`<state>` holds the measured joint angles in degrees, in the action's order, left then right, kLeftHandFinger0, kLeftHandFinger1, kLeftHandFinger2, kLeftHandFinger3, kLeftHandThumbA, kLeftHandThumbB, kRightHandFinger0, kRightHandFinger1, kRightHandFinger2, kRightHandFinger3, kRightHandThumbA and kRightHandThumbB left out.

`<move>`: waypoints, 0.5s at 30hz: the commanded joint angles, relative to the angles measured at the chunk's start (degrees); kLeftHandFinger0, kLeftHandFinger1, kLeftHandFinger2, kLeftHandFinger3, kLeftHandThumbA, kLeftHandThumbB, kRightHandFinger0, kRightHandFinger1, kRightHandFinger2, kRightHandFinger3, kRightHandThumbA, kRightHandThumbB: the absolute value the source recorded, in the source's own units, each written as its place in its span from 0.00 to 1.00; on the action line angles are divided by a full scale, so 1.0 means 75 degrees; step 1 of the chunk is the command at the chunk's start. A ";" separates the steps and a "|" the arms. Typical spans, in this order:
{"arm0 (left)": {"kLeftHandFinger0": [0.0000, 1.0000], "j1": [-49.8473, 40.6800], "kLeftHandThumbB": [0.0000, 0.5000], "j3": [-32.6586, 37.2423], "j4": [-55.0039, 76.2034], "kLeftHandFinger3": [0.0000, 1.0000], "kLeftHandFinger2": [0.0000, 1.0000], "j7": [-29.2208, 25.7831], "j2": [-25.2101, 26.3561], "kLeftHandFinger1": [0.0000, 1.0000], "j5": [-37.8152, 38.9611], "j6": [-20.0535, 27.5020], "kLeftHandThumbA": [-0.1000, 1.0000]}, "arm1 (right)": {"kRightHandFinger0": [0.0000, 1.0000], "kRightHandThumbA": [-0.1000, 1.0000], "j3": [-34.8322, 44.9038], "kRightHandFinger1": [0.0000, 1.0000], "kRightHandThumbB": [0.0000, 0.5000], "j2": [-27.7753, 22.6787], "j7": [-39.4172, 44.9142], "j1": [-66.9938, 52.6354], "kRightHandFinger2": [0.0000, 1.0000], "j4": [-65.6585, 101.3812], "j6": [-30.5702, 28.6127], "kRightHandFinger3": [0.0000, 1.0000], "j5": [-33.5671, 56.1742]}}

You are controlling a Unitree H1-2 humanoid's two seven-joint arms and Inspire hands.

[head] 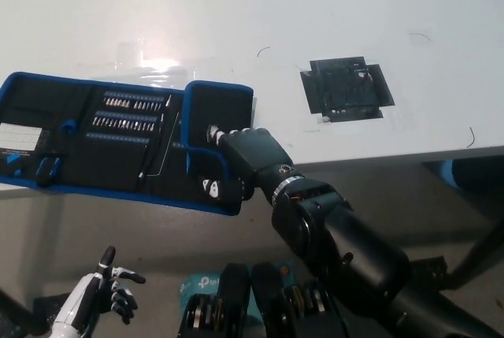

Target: The robot uses its right hand to lift an edge of the toolkit kept in middle of the desk and make one fold in it

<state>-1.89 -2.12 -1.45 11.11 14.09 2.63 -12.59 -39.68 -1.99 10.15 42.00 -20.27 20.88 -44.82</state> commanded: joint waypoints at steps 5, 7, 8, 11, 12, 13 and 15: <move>0.26 -0.0016 1.00 -0.0075 0.0054 0.43 0.28 0.0030 0.0078 0.27 0.0056 0.0301 1.00 | 1.00 0.67 0.0342 1.00 1.00 0.0142 0.0743 -0.0039 1.00 0.0702 0.0233 1.00 0.0308; 0.24 -0.0022 1.00 -0.0098 0.0029 0.43 0.27 0.0014 0.0073 0.26 0.0064 0.0291 1.00 | 1.00 0.69 0.0369 1.00 1.00 0.0167 0.0774 -0.0036 1.00 0.0776 0.0252 1.00 0.0289; 0.25 -0.0037 1.00 -0.0081 0.0077 0.43 0.28 0.0022 0.0091 0.26 0.0039 0.0247 1.00 | 1.00 0.69 0.0381 1.00 1.00 0.0172 0.0833 -0.0024 1.00 0.0836 0.0303 1.00 0.0285; 0.28 -0.0141 1.00 -0.0052 0.0171 0.45 0.29 0.0002 0.0122 0.27 -0.0042 0.0194 1.00 | 1.00 0.64 0.0523 1.00 1.00 0.0188 0.1058 -0.0055 1.00 0.1220 0.0536 1.00 0.0358; 0.28 -0.0155 1.00 -0.0052 0.0188 0.45 0.29 -0.0013 0.0119 0.27 -0.0058 0.0185 1.00 | 1.00 0.64 0.0562 1.00 1.00 0.0189 0.1066 -0.0067 1.00 0.1271 0.0536 1.00 0.0381; 0.30 -0.0194 1.00 -0.0046 0.0199 0.46 0.30 -0.0005 0.0113 0.29 -0.0056 0.0197 1.00 | 1.00 0.64 0.0654 1.00 1.00 0.0165 0.1144 -0.0091 1.00 0.1440 0.0585 1.00 0.0435; 0.30 -0.0250 1.00 -0.0044 0.0222 0.47 0.31 0.0007 0.0097 0.30 -0.0037 0.0162 1.00 | 1.00 0.64 0.0761 1.00 1.00 0.0091 0.1309 -0.0115 1.00 0.1739 0.0663 1.00 0.0459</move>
<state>-2.93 -2.47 -1.40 11.10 13.96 2.59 -12.57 -35.93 -1.68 16.73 39.92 -11.62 23.81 -43.13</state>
